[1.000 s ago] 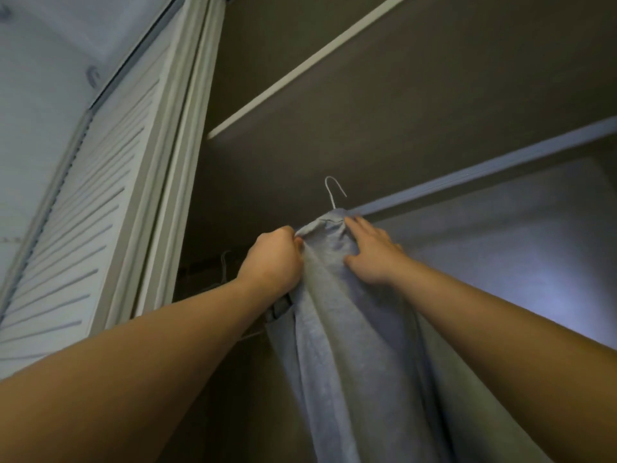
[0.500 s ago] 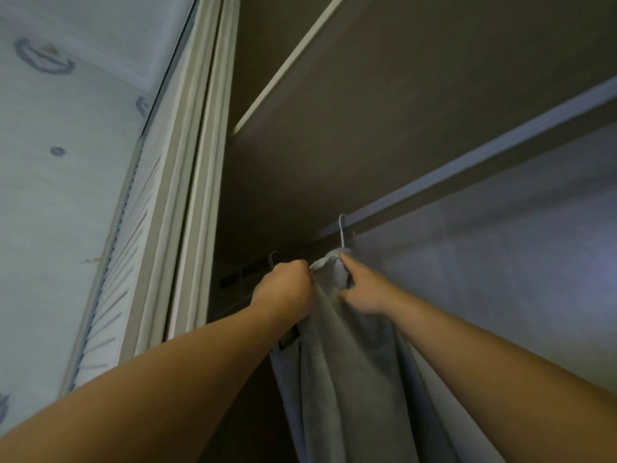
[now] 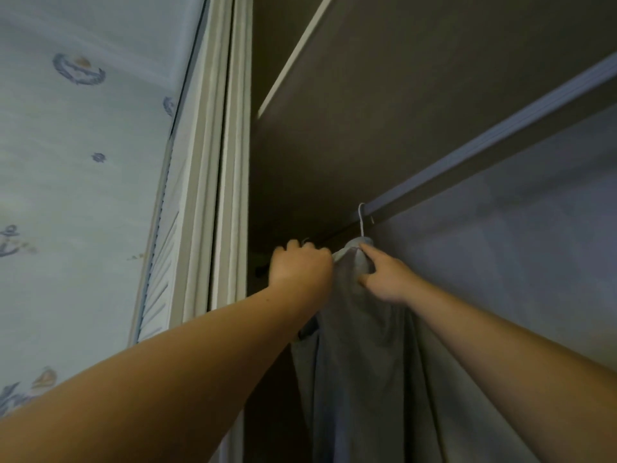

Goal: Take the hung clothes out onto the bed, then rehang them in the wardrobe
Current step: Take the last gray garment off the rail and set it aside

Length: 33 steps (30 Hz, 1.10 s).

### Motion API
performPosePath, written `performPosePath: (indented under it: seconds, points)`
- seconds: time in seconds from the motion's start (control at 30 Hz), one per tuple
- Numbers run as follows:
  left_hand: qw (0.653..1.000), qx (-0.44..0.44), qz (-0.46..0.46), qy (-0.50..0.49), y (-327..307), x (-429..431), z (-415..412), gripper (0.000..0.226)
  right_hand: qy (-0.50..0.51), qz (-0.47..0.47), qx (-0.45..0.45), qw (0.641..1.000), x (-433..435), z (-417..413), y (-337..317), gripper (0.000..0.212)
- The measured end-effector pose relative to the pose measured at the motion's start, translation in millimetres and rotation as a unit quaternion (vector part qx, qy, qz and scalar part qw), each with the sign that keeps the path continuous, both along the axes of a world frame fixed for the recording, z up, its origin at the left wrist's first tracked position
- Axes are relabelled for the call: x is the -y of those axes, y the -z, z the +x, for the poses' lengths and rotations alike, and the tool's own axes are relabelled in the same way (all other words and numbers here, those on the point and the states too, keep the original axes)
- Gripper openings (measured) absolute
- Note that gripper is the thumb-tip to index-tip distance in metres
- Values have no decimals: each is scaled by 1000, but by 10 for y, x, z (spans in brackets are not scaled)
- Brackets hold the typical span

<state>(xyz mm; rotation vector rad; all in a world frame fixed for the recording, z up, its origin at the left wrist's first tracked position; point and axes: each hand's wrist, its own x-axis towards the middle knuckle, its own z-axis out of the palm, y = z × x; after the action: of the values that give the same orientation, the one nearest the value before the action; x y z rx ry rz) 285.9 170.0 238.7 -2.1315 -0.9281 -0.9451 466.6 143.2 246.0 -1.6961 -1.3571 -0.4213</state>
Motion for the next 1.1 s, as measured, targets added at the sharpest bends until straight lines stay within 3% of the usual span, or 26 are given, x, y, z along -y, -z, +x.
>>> performPosePath:
  seconds: [0.23, 0.33, 0.57, 0.73, 0.93, 1.1]
  points:
    - [976, 53, 185, 101, 137, 218, -623, 58, 30, 121, 84, 989, 274, -512, 168, 65]
    - [963, 93, 218, 129, 267, 276, -1044, 58, 29, 179, 136, 974, 414, -934, 322, 64]
    - [972, 107, 198, 65, 780, 36, -2398, 69, 17, 213, 253, 944, 494, -2203, 805, 66]
    - [985, 99, 138, 12, 1330, -175, -3632, 70, -15, 171, 268, 948, 258, -3378, 1313, 68]
    - [989, 94, 43, -107, 2279, -234, -5393, 72, -152, 92, 221, 959, -98, -5026, 2231, 67]
    - [972, 85, -51, -215, 3300, 0, -6925, 74, -281, 21, 217, 935, -241, -6506, 3232, 68]
